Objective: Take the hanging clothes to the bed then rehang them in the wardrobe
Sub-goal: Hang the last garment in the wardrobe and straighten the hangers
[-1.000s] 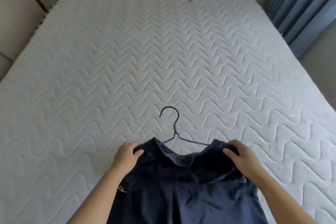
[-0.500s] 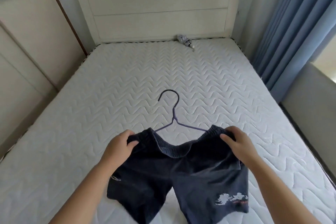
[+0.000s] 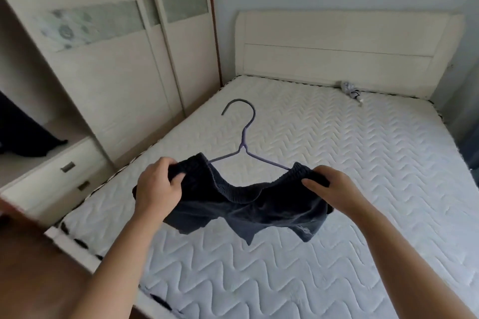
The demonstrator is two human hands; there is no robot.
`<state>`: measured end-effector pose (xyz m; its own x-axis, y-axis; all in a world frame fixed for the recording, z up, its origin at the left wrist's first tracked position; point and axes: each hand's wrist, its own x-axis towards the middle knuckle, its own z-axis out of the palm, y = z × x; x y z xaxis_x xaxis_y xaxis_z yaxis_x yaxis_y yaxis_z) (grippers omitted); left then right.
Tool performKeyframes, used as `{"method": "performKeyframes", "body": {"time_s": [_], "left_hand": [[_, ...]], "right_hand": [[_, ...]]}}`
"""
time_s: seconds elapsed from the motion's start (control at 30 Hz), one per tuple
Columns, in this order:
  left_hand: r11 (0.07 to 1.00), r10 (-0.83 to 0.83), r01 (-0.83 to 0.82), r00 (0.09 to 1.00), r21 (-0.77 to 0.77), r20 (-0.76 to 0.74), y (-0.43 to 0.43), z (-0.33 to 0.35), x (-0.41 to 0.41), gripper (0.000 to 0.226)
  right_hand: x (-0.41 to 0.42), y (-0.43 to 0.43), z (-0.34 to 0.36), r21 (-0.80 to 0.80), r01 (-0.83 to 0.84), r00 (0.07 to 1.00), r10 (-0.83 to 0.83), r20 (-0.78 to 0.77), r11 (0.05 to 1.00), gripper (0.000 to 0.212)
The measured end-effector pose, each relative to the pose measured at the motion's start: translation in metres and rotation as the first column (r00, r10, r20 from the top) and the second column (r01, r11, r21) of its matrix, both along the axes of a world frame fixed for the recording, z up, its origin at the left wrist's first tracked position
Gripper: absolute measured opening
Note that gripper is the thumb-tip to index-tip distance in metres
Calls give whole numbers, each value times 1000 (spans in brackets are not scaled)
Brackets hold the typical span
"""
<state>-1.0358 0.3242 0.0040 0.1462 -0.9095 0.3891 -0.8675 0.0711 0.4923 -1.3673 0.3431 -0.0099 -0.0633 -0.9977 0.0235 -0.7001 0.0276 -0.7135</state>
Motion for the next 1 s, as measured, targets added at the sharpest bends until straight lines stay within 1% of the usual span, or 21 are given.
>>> {"method": "performKeyframes", "body": {"time_s": [0.07, 0.17, 0.33, 0.47, 0.53, 0.6, 0.7, 0.8, 0.87, 0.93, 1.0], "left_hand": [[996, 91, -91, 996, -16, -16, 21, 6, 35, 23], [978, 199, -201, 979, -47, -41, 54, 13, 88, 23], [932, 343, -351, 934, -93, -99, 111, 21, 188, 24], [881, 458, -469, 879, -64, -134, 163, 14, 286, 24], [852, 509, -520, 849, -55, -139, 193, 9, 337, 23], [812, 572, -583, 807, -41, -150, 223, 5, 384, 25], [739, 659, -673, 733, -33, -168, 265, -1, 439, 26], [688, 707, -724, 683, -45, -184, 292, -8, 483, 26], [655, 734, -755, 644, -24, -216, 298, -13, 512, 25], [640, 741, -768, 623, -17, -252, 295, -16, 539, 23], [640, 730, -768, 617, -22, -295, 281, -17, 563, 22]], "right_hand": [[35, -1, 4, -5, -82, 997, 82, -5, 997, 13], [92, 1, 11, -28, -191, 981, 190, -33, 981, 16], [204, 13, 26, -66, -352, 932, 344, -114, 934, 21], [305, 30, 33, -59, -450, 890, 441, -119, 891, 26], [361, 41, 30, -57, -501, 863, 494, -104, 864, 25], [418, 52, 24, -53, -555, 831, 551, -82, 830, 21], [495, 65, 10, -38, -626, 779, 623, -67, 779, 27], [551, 64, -6, 20, -688, 722, 687, -79, 725, 21], [581, 55, -15, 51, -722, 684, 723, -97, 690, 21], [610, 38, -25, 72, -747, 654, 750, -100, 661, 21], [638, 14, -31, 79, -755, 644, 758, -97, 651, 22]]}}
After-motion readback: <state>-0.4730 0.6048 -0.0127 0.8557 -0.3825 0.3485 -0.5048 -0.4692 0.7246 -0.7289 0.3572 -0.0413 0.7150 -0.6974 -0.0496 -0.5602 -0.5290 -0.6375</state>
